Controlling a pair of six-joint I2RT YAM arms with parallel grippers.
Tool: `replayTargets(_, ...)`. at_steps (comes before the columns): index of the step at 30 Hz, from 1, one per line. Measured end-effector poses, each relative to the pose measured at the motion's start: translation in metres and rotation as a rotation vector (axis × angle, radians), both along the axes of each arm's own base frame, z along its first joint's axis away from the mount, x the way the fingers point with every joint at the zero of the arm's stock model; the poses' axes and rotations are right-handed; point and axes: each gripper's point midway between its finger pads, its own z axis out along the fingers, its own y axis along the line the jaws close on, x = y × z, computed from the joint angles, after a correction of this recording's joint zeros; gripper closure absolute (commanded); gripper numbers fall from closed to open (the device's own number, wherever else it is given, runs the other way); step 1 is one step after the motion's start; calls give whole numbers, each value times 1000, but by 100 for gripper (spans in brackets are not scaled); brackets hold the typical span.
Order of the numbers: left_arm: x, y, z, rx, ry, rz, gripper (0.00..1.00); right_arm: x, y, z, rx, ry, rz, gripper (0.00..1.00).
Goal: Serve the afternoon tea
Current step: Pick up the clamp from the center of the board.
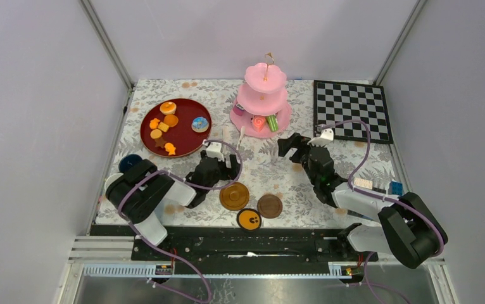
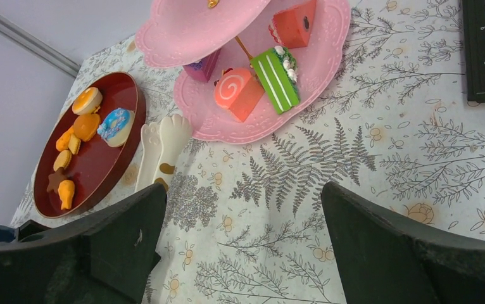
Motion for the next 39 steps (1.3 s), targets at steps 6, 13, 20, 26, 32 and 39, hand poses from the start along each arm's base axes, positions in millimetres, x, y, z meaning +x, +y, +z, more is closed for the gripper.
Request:
replayTargets(6,15,-4,-2,12,-46,28,16,-1,-1,0,2,-15,1,0)
replayTargets(13,25,-9,-5,32,-90,48,32,0,-1,4,13,-34,0,0)
replayTargets(20,19,-3,-6,86,-71,77,48,-1,-1,3,13,-35,-1,0)
replayTargets(26,13,8,-8,145,-33,95,51,-2,-3,-1,9,-29,-3,0)
replayTargets(32,12,13,6,187,4,107,51,-2,-3,-1,9,-29,-3,0)
replayTargets(39,22,12,78,159,11,124,52,-2,-3,0,9,-31,-7,1)
